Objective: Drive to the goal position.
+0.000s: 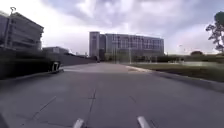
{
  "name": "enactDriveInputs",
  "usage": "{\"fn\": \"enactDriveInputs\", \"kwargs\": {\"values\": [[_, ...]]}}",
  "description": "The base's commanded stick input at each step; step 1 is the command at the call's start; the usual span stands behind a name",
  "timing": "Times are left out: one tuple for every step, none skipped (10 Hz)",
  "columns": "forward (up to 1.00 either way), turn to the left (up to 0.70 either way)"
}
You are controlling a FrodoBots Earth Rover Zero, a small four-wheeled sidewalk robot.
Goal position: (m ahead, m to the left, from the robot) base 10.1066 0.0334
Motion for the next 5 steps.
{"fn": "enactDriveInputs", "kwargs": {"values": [[0.93, 0.15], [1.0, 0.27], [1.0, 0.19], [1.0, 0.01], [1.0, 0.0]]}}
